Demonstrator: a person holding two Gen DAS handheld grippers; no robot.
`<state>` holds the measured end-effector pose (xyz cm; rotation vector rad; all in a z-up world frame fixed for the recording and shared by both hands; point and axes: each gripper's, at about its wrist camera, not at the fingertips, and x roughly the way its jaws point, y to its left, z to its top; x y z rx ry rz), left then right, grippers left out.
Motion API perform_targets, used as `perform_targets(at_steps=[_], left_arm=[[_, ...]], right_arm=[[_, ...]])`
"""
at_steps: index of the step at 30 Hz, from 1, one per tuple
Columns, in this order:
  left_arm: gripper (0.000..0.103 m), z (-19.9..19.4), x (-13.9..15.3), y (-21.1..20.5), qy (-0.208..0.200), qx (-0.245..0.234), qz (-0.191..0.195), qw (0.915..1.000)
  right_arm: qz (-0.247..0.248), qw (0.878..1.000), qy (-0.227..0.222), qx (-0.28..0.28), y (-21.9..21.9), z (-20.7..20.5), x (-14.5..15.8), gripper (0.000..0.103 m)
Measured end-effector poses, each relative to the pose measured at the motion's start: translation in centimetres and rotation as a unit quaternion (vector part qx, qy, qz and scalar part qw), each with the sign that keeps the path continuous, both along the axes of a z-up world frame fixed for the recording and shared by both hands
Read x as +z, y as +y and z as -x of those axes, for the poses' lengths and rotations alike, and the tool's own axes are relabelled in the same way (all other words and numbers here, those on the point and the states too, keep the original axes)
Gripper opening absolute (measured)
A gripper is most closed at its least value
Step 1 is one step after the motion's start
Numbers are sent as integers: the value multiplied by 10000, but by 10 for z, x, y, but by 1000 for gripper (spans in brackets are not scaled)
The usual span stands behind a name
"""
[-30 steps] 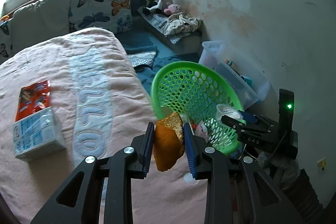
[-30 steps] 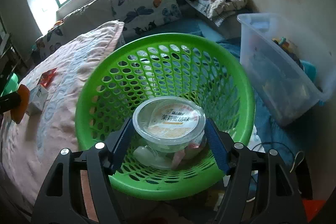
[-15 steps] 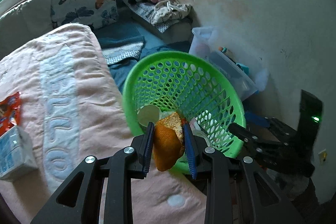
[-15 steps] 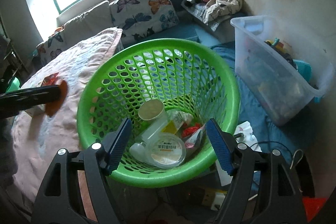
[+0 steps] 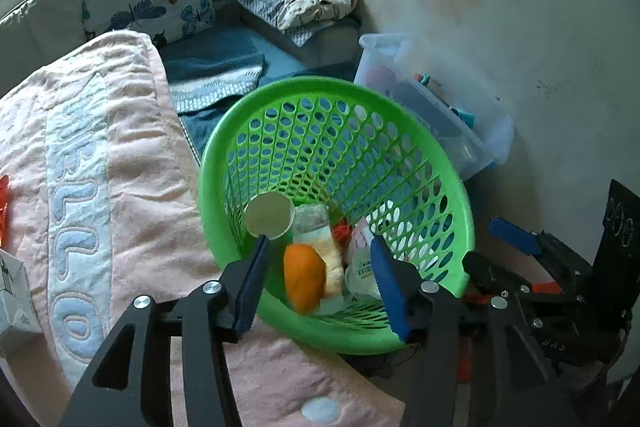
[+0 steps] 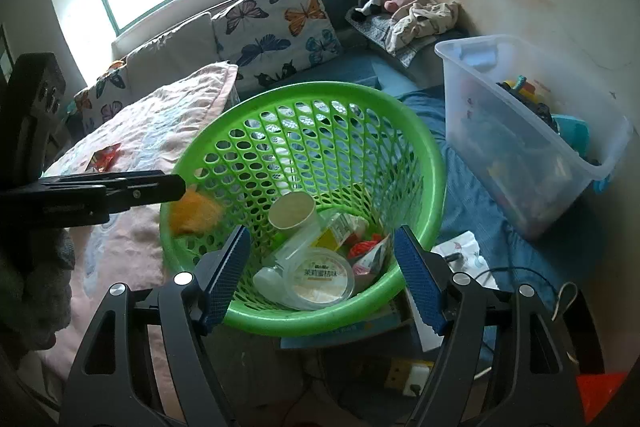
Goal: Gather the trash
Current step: 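Drop the pudding cup into the green basket with the right tool while the left tool drops the bread, then move both open tools back over the milk carton on the bed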
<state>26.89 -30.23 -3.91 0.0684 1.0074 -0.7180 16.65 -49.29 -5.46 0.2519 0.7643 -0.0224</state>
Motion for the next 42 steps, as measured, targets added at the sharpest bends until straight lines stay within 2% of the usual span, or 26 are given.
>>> perform_targets(at_steps=[10, 24, 27, 33, 38, 42], left_arm=[[50, 11, 12, 28, -148, 105, 53, 9998], [53, 33, 21, 113, -467, 558, -75, 9973], [58, 33, 21, 133, -532, 694, -153, 9960], [76, 28, 22, 175, -740, 900, -416, 9923], [89, 18, 20, 210, -910, 809, -754, 9897], [92, 5, 18, 239, -948, 789, -862, 9886]], right_arm=[[-38, 9999, -81, 53, 8, 8, 6, 74], [-41, 9990, -209, 395, 45, 8, 23, 76], [-14, 9985, -212, 511, 56, 3, 26, 76], [50, 9971, -229, 724, 78, -7, 33, 78], [83, 9957, -199, 902, 98, -17, 36, 78], [94, 9942, -156, 1056, 115, -26, 40, 78]])
